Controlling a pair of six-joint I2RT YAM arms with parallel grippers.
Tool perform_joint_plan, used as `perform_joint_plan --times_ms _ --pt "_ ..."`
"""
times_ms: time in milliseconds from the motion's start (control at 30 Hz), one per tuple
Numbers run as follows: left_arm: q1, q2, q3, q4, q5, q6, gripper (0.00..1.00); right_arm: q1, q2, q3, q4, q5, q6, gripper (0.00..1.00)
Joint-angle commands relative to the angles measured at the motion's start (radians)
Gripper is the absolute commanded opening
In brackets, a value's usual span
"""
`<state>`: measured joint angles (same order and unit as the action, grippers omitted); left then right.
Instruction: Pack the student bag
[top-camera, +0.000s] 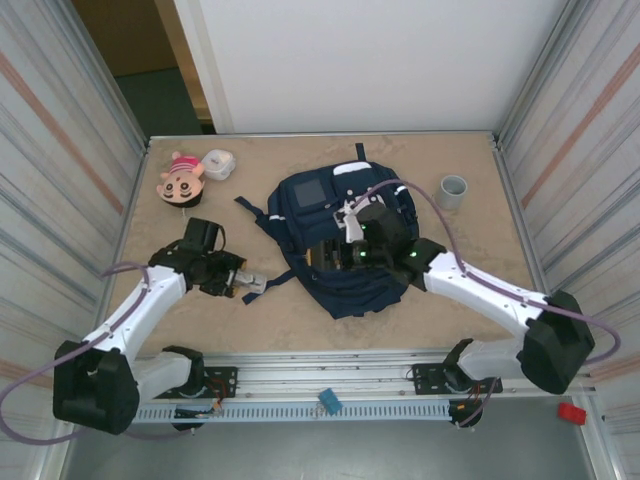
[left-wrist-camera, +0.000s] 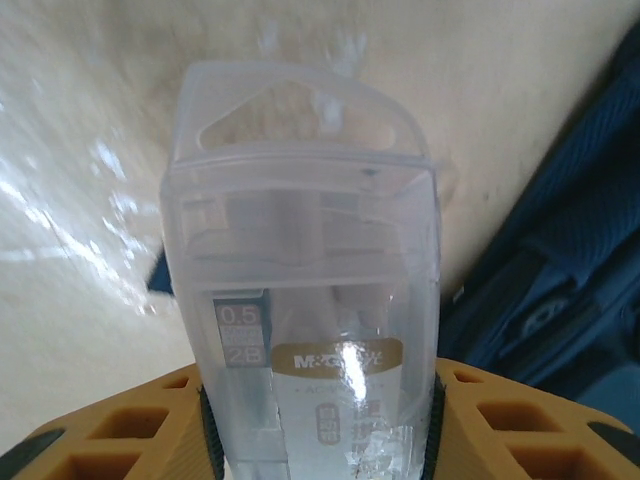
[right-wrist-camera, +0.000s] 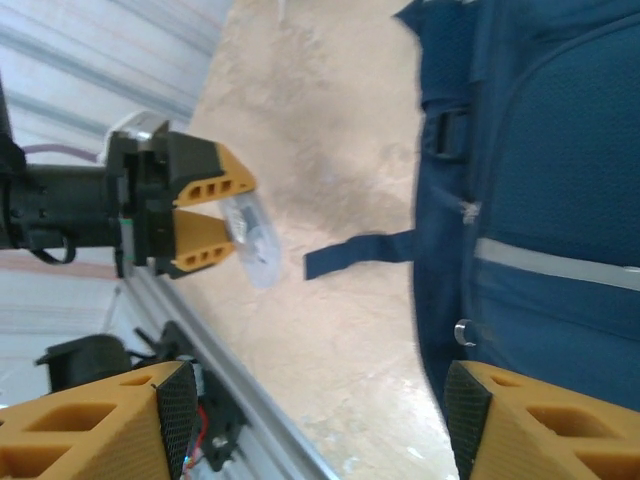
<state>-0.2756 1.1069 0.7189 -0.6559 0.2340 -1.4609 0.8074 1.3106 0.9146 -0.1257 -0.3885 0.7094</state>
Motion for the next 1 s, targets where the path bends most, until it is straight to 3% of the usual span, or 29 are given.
perform_joint_plan --times_ms 0,267,600,767,967 --pt "-0.068 -0.023 -0.006 0.049 0.013 -0.156 0.48 0.054 0.093 0.057 0.087 -0.061 -0.015 0.67" --pt "-0.150 -0.023 0.046 0.100 0.014 -0.229 0.48 0.102 0.251 0.130 0.063 -0.015 -0.058 0.68" --pt "-0.172 -0.039 0.035 0.161 0.031 -0.283 0.48 0.105 0.350 0.158 0.137 -0.085 -0.062 0.66" --pt "-0.177 -0.036 0.037 0.192 0.042 -0.301 0.48 0.105 0.368 0.155 0.196 -0.135 -0.049 0.60" --pt "-0.190 -0.020 0.025 0.244 0.059 -0.329 0.49 0.105 0.381 0.152 0.247 -0.162 -0.026 0.42"
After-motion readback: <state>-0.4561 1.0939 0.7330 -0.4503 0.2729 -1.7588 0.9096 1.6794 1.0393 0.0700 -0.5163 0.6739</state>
